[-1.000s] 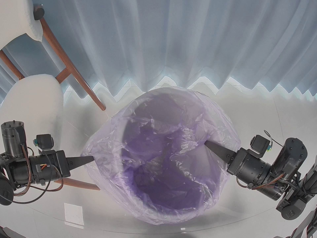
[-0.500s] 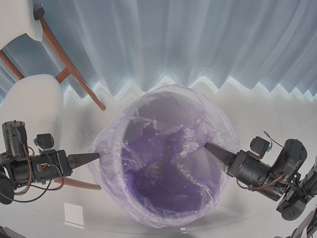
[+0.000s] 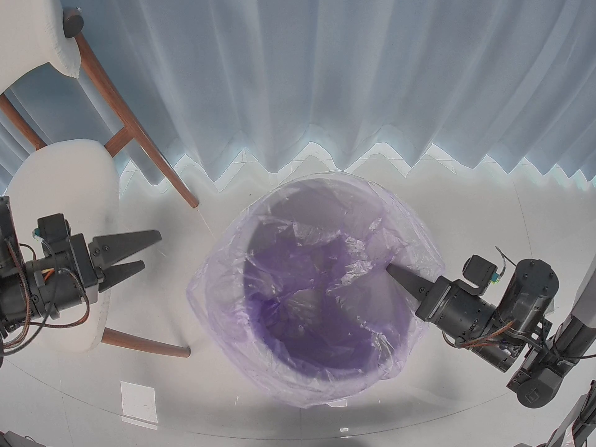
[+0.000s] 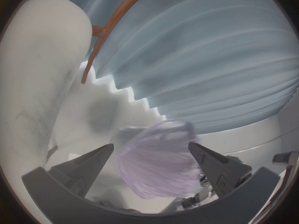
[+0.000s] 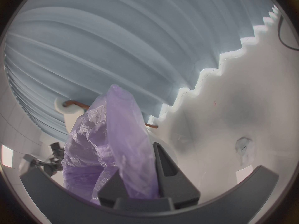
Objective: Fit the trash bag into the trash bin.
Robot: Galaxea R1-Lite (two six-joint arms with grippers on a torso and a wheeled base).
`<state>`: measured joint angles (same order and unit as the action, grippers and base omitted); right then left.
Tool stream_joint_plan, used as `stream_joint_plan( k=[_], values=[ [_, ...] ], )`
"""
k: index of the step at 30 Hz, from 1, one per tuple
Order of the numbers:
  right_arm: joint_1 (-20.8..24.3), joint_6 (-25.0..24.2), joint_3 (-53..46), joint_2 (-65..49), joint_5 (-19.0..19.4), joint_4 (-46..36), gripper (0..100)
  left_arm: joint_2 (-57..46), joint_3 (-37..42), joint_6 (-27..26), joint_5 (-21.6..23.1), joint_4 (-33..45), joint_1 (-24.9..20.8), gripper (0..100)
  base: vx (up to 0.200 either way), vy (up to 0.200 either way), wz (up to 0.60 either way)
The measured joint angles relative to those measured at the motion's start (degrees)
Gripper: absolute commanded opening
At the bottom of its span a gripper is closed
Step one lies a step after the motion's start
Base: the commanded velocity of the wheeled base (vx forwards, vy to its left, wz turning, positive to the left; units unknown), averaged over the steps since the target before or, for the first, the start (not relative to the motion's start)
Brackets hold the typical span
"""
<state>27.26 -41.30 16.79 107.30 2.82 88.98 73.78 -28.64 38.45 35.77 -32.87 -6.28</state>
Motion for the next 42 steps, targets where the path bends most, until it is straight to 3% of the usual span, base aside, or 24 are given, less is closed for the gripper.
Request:
stream_joint_plan(
  k=[2,7,10,17,23,32,42],
  values=[
    [-0.3,1.87,0.94,1.6,-3.39,0.0,0,-1.4,-0.77,2.46,1.82,0.0,-0.77,100,0.0,0.0,0.0],
    [-0.24,5.56,2.5,3.86,-6.53,-0.02,0,-3.3,-0.74,4.13,1.94,0.4,-5.62,100,0.0,0.0,0.0],
    [0.46,7.91,3.02,4.52,-7.55,0.0,0,-3.61,-0.28,4.19,-2.41,1.26,-9.59,100,0.0,0.0,0.0],
    [3.24,12.46,3.61,4.91,-11.0,0.0,0,-1.34,0.5,2.9,-19.85,3.15,-20.29,100,0.0,0.0,0.0],
    [4.79,17.21,3.79,4.99,-14.56,0.0,0,3.43,1.4,1.29,-31.96,3.69,-29.05,100,0.0,0.0,0.0],
    [5.1,19.1,3.99,5.63,-15.75,-0.02,0,10.79,2.89,0.85,-40.08,3.67,-37.62,100,0.0,0.0,0.0],
    [6.23,19.22,4.33,5.88,-17.18,0.0,0,21.31,2.32,6.19,-46.24,-0.28,-41.09,100,0.0,0.0,0.0]
  ],
)
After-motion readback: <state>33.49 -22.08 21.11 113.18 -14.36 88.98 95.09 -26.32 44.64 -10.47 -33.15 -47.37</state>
